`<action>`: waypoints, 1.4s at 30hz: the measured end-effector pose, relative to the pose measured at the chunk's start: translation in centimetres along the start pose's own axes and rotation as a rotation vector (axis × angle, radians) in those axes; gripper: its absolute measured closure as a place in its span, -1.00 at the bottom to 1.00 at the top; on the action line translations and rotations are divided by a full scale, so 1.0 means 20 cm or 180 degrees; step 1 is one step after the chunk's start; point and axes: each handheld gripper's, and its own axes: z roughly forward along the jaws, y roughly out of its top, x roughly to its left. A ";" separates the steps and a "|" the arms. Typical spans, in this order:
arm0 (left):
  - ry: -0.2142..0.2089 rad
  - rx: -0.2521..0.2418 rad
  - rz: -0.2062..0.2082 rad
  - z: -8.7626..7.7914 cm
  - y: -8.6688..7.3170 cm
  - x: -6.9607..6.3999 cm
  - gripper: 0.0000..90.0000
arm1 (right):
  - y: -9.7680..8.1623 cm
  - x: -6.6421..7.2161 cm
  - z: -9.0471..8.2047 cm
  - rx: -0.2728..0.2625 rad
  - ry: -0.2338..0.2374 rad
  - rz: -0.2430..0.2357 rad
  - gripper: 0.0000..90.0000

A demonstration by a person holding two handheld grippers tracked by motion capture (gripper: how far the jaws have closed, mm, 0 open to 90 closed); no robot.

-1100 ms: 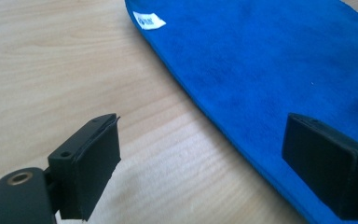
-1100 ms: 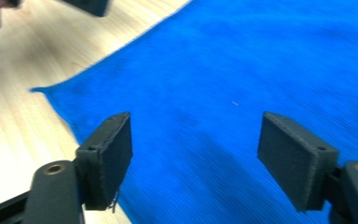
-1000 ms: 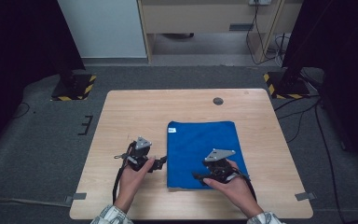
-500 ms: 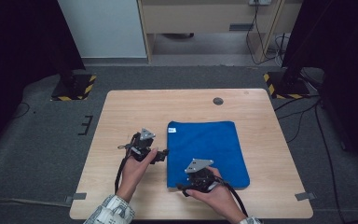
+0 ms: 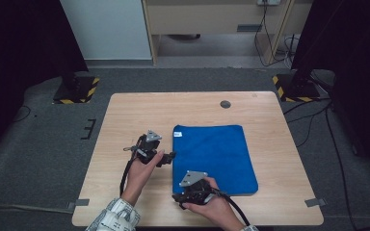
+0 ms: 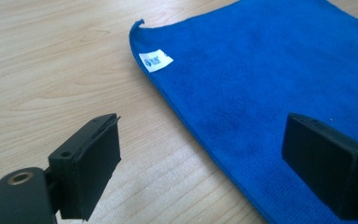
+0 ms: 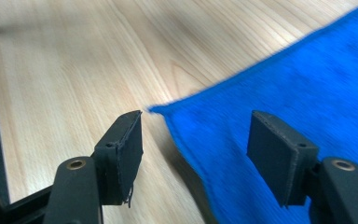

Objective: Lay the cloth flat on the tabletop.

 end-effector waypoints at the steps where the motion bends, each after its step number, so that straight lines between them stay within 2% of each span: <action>1: -0.0011 0.0006 -0.0003 0.00 0.00 0.00 -0.76 | 0.01 0.01 0.01 0.0006 -0.0017 -0.0036 -0.18; 6: -0.0036 0.0011 0.0018 0.01 0.02 0.02 -0.76 | 0.03 0.04 0.05 0.0047 -0.0087 -0.0155 -0.08; 9: -0.0034 0.0004 -0.0005 0.01 0.04 0.04 -0.76 | 0.03 0.05 0.07 0.0119 -0.0224 -0.0193 0.29; 11: -0.0025 -0.0016 -0.0029 0.01 0.06 0.05 -0.76 | 0.03 0.04 0.06 0.0131 -0.0280 -0.0158 0.70; 13: -0.0046 -0.0012 -0.0025 0.02 0.07 0.07 -0.75 | 0.03 0.03 0.05 0.0085 -0.0201 -0.0066 0.90; 14: -0.0055 -0.0015 -0.0028 0.02 0.08 0.07 -0.75 | 0.03 0.04 0.04 0.0071 -0.0197 -0.0073 0.95; 19: -0.0111 -0.0007 -0.0052 0.07 0.14 0.11 -0.64 | 0.04 0.07 0.03 -0.0035 -0.0154 -0.0021 0.97; 23: -0.0123 0.0017 -0.0008 0.12 0.19 0.13 -0.48 | 0.04 0.12 0.04 -0.0041 -0.0178 -0.0060 0.96; 26: -0.0058 0.0063 0.0045 0.16 0.23 0.15 -0.39 | 0.04 0.14 0.04 -0.0057 -0.0180 -0.0064 0.96; 27: -0.0049 0.0044 0.0074 0.18 0.23 0.15 -0.29 | 0.05 0.14 0.04 -0.0064 -0.0198 -0.0076 0.96; 31: 0.0017 0.0212 0.0164 0.26 0.25 0.20 -0.16 | 0.05 0.13 0.04 -0.0085 -0.0204 -0.0046 0.95; 34: 0.0021 0.0153 0.0092 0.32 0.24 0.23 -0.09 | 0.06 0.13 0.03 -0.0097 -0.0215 -0.0034 0.95; 37: 0.0019 0.0291 0.0096 0.37 0.23 0.26 -0.10 | 0.06 0.13 0.02 -0.0070 -0.0224 -0.0045 0.94; 42: 0.0042 0.0306 0.0104 0.44 0.24 0.28 0.00 | 0.05 0.13 0.02 -0.0069 -0.0234 -0.0041 0.92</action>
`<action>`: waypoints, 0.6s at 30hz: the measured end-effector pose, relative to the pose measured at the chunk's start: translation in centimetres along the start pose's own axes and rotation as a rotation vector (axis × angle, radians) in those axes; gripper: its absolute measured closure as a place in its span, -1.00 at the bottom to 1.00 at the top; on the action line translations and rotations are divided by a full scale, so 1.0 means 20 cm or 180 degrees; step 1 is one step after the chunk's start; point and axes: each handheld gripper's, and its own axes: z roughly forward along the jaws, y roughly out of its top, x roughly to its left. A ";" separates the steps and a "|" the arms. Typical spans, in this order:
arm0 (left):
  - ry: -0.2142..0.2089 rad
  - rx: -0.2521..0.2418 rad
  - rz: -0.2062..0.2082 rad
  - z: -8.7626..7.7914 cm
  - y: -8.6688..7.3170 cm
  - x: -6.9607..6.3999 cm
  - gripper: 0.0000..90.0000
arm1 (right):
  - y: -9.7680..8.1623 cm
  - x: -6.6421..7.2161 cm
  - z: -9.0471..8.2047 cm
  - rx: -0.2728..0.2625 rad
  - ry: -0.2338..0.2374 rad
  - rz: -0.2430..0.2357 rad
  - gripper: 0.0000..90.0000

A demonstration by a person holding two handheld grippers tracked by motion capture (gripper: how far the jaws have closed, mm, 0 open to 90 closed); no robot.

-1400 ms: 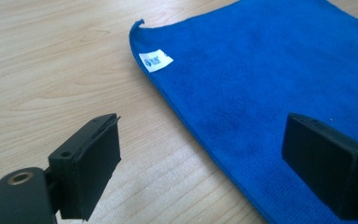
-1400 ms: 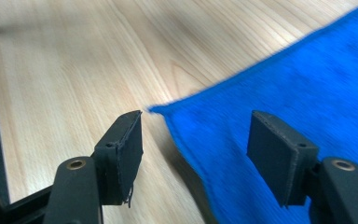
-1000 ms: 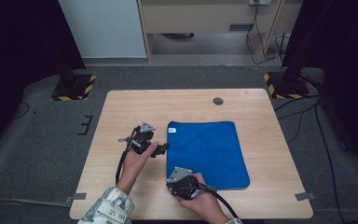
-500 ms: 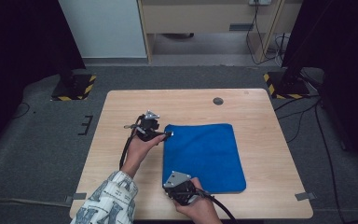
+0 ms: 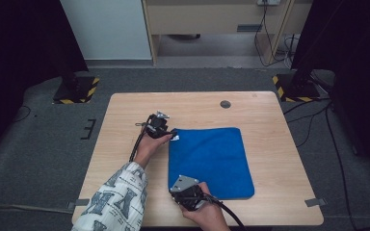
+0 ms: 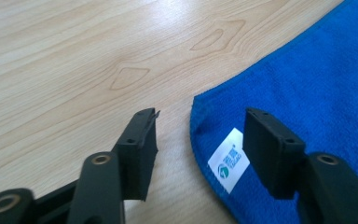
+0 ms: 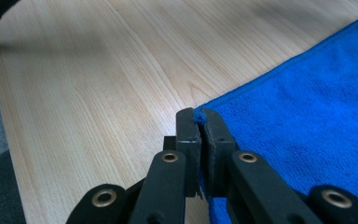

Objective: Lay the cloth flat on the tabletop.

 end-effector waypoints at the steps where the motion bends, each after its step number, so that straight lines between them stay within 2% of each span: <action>1: 0.0013 -0.0047 0.0008 0.01 0.00 0.00 0.04 | 0.00 0.00 0.00 0.0006 0.0006 0.0012 0.92; 4: -0.0007 -0.0045 0.0026 0.04 -0.01 0.00 0.13 | -0.01 0.00 0.00 0.0015 0.0020 0.0036 0.92; 6: 0.0044 0.0003 0.0059 0.06 -0.02 0.00 0.15 | -0.02 0.01 0.00 0.0018 0.0029 0.0043 0.93; 8: 0.0130 0.0012 0.0070 0.07 -0.02 0.01 0.26 | -0.02 0.01 0.00 0.0025 0.0032 0.0047 0.93; 9: 0.0131 0.0008 0.0060 0.07 -0.02 0.01 0.35 | -0.02 0.02 0.00 0.0015 0.0014 0.0050 0.93; 12: -0.0012 -0.0027 -0.0022 0.07 -0.02 0.02 0.58 | -0.01 0.03 0.00 0.0009 0.0011 0.0053 0.94; 16: -0.0116 -0.0041 -0.0150 0.06 -0.02 0.03 0.93 | -0.02 0.04 -0.01 -0.0013 0.0000 0.0069 0.94; 18: -0.0147 -0.0068 -0.0186 0.04 -0.01 0.03 0.97 | -0.01 0.04 -0.02 0.0000 0.0004 0.0066 0.94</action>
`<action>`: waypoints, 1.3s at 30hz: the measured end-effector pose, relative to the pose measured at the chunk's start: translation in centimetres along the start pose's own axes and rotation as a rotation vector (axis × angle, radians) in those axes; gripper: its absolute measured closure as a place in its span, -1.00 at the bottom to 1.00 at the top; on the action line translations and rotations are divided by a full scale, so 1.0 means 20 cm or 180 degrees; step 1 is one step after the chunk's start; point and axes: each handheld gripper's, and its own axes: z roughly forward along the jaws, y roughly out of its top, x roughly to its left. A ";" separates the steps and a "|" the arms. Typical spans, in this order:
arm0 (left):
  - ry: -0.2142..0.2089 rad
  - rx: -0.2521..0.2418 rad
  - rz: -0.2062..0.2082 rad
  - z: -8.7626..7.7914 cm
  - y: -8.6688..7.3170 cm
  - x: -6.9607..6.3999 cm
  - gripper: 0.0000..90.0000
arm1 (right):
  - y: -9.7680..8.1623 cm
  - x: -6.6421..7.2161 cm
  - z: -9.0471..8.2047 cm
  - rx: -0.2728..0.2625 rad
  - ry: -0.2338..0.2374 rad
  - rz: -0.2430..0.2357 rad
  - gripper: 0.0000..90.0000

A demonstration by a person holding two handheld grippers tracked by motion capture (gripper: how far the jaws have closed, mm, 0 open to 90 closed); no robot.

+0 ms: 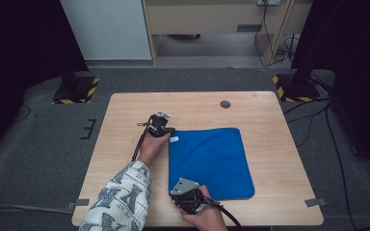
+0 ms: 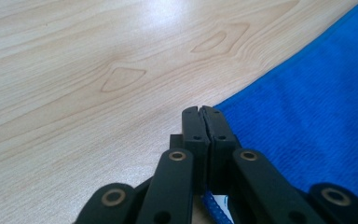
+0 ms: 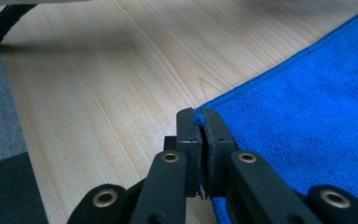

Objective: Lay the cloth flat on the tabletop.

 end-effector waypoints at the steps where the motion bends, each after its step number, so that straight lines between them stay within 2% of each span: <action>1: -0.0007 -0.0011 0.0000 -0.01 0.00 0.00 0.97 | 0.00 0.00 0.00 -0.0017 -0.0003 0.0017 0.95; 4: -0.0001 -0.0106 -0.0001 -0.06 0.03 -0.01 0.97 | 0.00 0.01 0.01 -0.0026 0.0013 0.0032 0.95; 7: 0.0026 -0.0080 0.0005 -0.09 0.05 0.00 0.97 | 0.00 0.00 0.02 -0.0059 0.0004 0.0096 0.96; 9: 0.0040 -0.0119 -0.0080 -0.10 0.06 0.00 0.97 | 0.01 0.01 0.02 -0.0091 0.0000 0.0137 0.96; 11: 0.0070 -0.0152 -0.0108 -0.11 0.07 -0.01 0.97 | 0.02 0.01 0.02 -0.0146 0.0004 0.0169 0.97; 14: 0.0097 -0.0126 0.0010 -0.13 0.09 -0.04 0.97 | 0.03 0.01 0.01 -0.0186 -0.0003 0.0188 0.97; 18: 0.0157 -0.0158 -0.0002 -0.15 0.12 -0.05 0.97 | 0.04 0.01 0.00 -0.0243 -0.0031 0.0272 0.97; 21: 0.0144 -0.0220 -0.0092 -0.17 0.13 -0.03 0.97 | 0.07 0.01 -0.01 -0.0262 -0.0054 0.0244 0.97; 29: 0.0189 -0.0216 -0.0170 -0.20 0.12 0.02 0.98 | 0.13 0.02 -0.03 -0.0336 -0.0093 0.0233 0.97; 34: 0.0248 -0.0148 -0.0115 -0.22 0.12 0.03 0.98 | 0.14 0.03 0.00 -0.0364 -0.0067 0.0223 0.97; 39: 0.0224 -0.0190 -0.0133 -0.24 0.13 0.04 0.98 | 0.14 0.05 0.04 -0.0407 0.0017 0.0254 0.97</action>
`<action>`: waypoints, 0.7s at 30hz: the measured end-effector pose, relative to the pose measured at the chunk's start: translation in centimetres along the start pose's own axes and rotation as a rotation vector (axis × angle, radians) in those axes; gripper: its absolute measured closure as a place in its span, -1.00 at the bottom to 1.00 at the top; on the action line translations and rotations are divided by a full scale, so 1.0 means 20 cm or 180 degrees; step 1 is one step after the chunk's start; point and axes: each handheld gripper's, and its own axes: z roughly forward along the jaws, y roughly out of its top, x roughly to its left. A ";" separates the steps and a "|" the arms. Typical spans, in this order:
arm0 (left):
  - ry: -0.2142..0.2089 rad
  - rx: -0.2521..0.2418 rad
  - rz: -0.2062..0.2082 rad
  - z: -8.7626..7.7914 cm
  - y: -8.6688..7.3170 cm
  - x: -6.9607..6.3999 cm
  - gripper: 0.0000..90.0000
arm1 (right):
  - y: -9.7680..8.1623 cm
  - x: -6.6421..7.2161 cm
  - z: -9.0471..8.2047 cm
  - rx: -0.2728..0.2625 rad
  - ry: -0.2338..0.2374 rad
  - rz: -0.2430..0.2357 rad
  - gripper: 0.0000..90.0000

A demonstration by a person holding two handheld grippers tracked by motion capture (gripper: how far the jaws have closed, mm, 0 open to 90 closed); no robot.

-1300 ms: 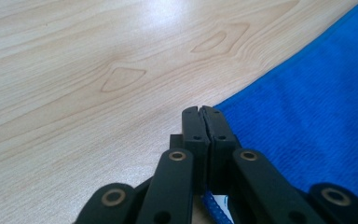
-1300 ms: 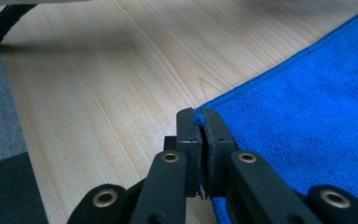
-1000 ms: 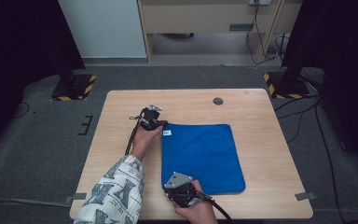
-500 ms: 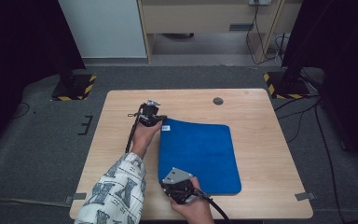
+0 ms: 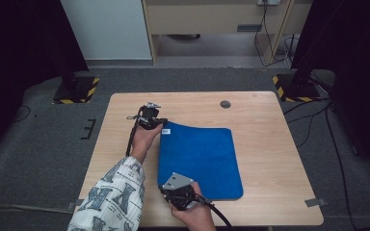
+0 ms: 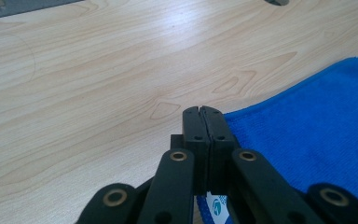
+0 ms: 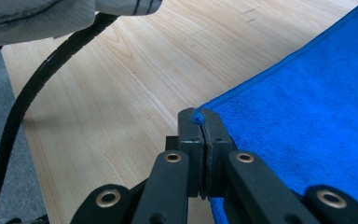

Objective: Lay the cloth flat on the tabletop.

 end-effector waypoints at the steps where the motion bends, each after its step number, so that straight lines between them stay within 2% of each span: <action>1: -0.0010 -0.0011 -0.0004 0.00 0.00 0.00 0.98 | 0.00 0.00 0.00 0.0007 0.0008 0.0001 0.97; 6: 0.0038 -0.0008 0.0013 -0.05 0.03 0.03 0.98 | 0.00 0.01 0.01 0.0003 0.0055 -0.0006 0.97; 8: 0.0012 -0.0008 -0.0008 -0.06 0.04 0.05 0.98 | 0.01 0.01 0.00 -0.0013 0.0043 0.0012 0.97; 10: 0.0003 0.0019 0.0040 -0.07 0.05 0.05 0.98 | 0.02 0.01 -0.02 -0.0047 0.0018 0.0018 0.97; 18: -0.0012 0.0028 0.0088 -0.09 0.05 0.04 0.98 | 0.05 0.02 -0.04 -0.0060 -0.0016 0.0038 0.97; 21: -0.0014 0.0024 0.0048 -0.09 0.05 0.06 0.98 | 0.07 0.04 -0.04 -0.0061 -0.0031 -0.0001 0.97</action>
